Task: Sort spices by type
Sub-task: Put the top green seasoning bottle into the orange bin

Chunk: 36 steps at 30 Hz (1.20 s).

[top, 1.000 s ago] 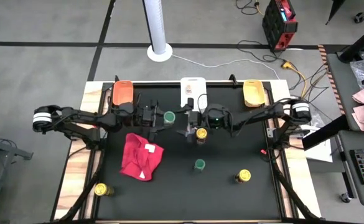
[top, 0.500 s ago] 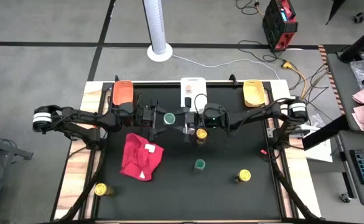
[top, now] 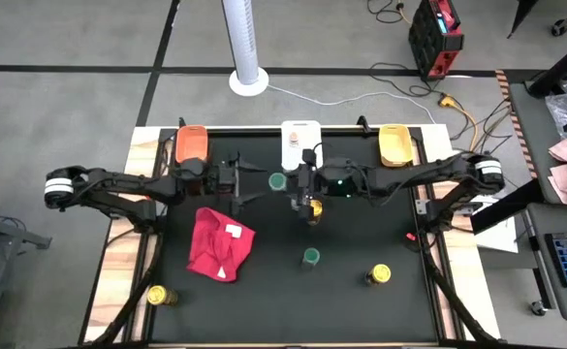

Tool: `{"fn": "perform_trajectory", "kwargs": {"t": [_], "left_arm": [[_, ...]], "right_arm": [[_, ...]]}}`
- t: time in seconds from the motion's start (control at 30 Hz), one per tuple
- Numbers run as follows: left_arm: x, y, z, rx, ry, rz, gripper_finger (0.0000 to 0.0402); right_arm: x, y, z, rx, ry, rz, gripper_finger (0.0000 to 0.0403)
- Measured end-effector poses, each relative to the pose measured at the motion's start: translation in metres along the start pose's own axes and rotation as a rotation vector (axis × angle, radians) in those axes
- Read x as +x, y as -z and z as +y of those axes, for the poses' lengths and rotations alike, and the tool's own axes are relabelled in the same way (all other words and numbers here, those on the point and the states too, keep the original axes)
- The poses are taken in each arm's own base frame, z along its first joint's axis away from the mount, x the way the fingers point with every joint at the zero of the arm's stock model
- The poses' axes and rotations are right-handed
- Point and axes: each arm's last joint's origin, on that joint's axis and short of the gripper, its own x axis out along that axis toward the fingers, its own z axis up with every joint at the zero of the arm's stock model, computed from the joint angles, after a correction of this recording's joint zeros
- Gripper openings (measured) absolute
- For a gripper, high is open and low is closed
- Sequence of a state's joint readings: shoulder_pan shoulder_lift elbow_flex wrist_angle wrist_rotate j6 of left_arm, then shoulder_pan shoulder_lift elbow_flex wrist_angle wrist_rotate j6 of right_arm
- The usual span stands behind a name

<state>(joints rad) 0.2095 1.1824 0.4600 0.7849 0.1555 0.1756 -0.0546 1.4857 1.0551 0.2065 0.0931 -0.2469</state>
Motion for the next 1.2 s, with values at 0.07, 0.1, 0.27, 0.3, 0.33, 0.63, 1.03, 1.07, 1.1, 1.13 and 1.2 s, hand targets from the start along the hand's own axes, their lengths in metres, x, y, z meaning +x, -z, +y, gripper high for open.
{"fn": "perform_trajectory", "kwargs": {"t": [0.07, 0.1, 0.27, 0.3, 0.33, 0.63, 1.03, 1.07, 1.1, 1.13, 1.2], "left_arm": [[-0.002, -0.005, 0.001, 0.005, -0.003, -0.016, 0.0299], [-0.002, -0.006, 0.001, 0.005, -0.003, -0.018, 0.0299], [0.002, -0.005, 0.0, -0.017, 0.033, 0.013, 0.0299], [0.003, -0.004, 0.0, -0.024, 0.045, 0.016, 0.0299], [0.005, -0.002, -0.001, -0.031, 0.052, 0.023, 0.0299], [0.024, 0.0, -0.001, -0.083, 0.135, 0.035, 0.03], [0.042, 0.012, 0.002, -0.064, 0.088, 0.067, 0.03], [0.042, 0.013, 0.002, -0.063, 0.073, 0.072, 0.03], [0.042, 0.013, 0.003, -0.062, 0.049, 0.077, 0.03], [0.042, 0.013, 0.003, -0.061, 0.021, 0.082, 0.03], [0.042, 0.015, 0.005, -0.064, -0.023, 0.103, 0.03]], "right_arm": [[0.002, 0.01, 0.004, 0.021, 0.012, 0.08, 0.019], [0.003, 0.013, 0.005, 0.037, 0.014, 0.092, 0.019], [0.015, 0.025, 0.009, 0.062, 0.035, 0.122, 0.019], [0.017, 0.027, 0.01, 0.062, 0.038, 0.127, 0.019], [0.019, 0.028, 0.01, 0.061, 0.04, 0.129, 0.019], [0.021, 0.024, 0.009, 0.066, 0.046, 0.107, 0.019], [0.021, 0.028, 0.009, 0.075, 0.053, 0.135, 0.019], [0.021, 0.028, 0.009, 0.075, 0.054, 0.135, 0.019], [0.021, 0.028, 0.009, 0.075, 0.057, 0.136, 0.019], [0.022, 0.028, 0.009, 0.075, 0.065, 0.135, 0.019], [0.022, 0.026, 0.008, 0.066, 0.069, 0.12, 0.019]]}}
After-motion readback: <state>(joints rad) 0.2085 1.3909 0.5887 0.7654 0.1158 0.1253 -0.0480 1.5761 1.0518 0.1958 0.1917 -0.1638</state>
